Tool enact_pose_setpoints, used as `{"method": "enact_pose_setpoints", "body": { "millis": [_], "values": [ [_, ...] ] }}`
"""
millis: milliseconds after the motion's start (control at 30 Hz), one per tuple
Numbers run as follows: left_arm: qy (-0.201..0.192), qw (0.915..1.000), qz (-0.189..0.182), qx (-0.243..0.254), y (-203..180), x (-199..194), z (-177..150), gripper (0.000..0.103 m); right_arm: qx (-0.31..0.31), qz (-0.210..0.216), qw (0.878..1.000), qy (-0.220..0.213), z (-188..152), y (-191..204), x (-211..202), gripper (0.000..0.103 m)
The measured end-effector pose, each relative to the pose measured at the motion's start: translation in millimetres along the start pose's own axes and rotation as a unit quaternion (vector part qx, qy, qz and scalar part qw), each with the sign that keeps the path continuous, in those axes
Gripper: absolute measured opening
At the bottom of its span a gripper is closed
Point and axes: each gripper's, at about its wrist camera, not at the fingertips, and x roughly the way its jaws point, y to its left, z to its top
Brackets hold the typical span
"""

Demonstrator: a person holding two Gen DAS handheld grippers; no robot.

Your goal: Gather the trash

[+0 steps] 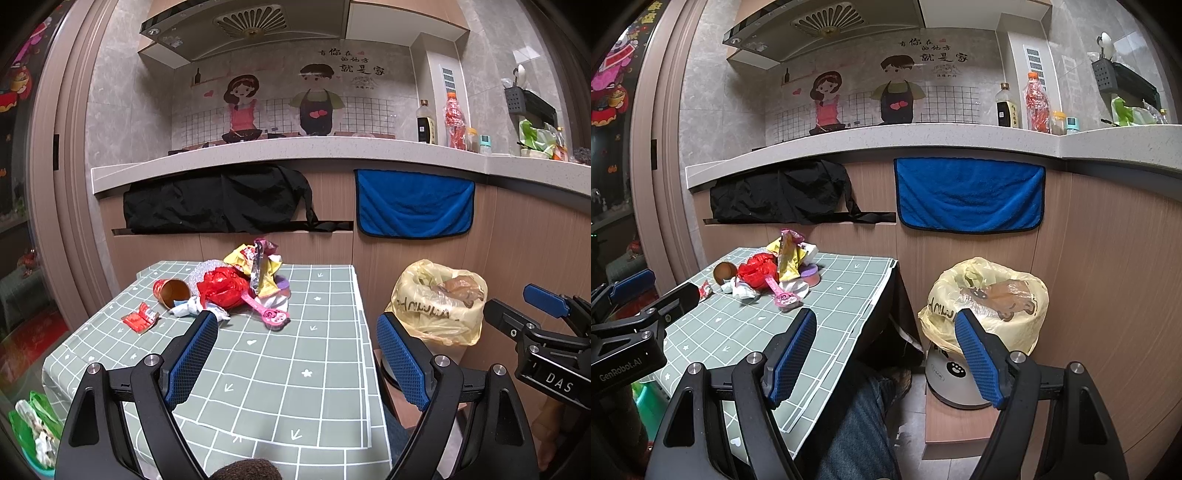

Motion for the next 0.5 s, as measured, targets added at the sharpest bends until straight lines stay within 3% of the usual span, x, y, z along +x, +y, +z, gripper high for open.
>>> {"method": "enact_pose_setpoints", "body": {
  "millis": [133,267,500],
  "values": [
    [0.001,1.0000,-0.002,-0.007,4,2,0,0.088,-0.003,-0.001,1.000,-0.001,1,0,2,0.075],
    [0.008,0.9993,0.004,-0.035,33,16,8,0.088,-0.012,0.007,1.000,-0.002,7,3,15,0.075],
    [0.028,0.9912,0.080,-0.102,129,49,16,0.088,-0.028,0.058,0.998,0.013,42,28,59,0.075]
  ]
}}
